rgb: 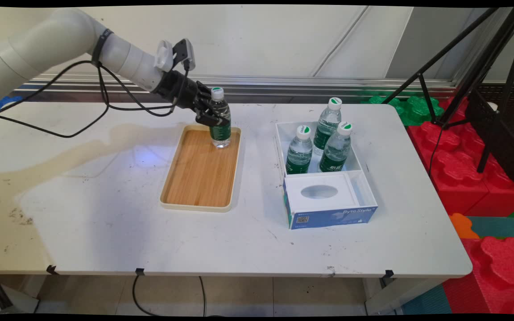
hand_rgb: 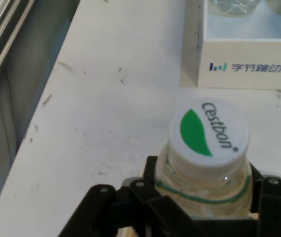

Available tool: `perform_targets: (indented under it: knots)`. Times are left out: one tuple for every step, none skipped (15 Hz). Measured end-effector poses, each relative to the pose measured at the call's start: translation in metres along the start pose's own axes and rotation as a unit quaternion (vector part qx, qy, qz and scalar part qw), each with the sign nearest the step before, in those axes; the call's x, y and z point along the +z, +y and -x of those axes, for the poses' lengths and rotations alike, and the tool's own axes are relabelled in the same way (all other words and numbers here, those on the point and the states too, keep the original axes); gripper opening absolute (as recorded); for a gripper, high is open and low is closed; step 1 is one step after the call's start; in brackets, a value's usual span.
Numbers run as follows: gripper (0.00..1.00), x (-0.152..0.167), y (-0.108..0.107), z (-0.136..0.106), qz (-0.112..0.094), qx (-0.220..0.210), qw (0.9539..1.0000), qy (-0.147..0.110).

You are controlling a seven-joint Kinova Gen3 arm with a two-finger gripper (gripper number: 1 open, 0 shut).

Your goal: Place the picked object on the tray

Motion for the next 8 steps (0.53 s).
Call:
perform_targets:
  knots:
    - [0.00, 0.005, -0.001, 0.001, -0.001, -0.001, 1.0000, 0.002]
    - [0.00, 0.008, -0.002, 0.003, -0.001, -0.002, 1.0000, 0.003]
    - [0.00, 0.010, -0.003, 0.004, -0.002, -0.003, 1.0000, 0.005]
    - [0.00, 0.013, -0.004, 0.005, -0.002, -0.004, 1.0000, 0.006]
    - [0.00, 0.015, -0.005, 0.007, -0.002, -0.005, 1.0000, 0.008]
    - [1.00, 0.018, -0.006, 0.008, -0.002, -0.005, 0.9999, 0.011]
    - [1.00, 0.018, -0.006, 0.009, -0.002, -0.006, 0.9999, 0.011]
    - [1.00, 0.019, -0.006, 0.010, -0.001, -0.006, 0.9999, 0.013]
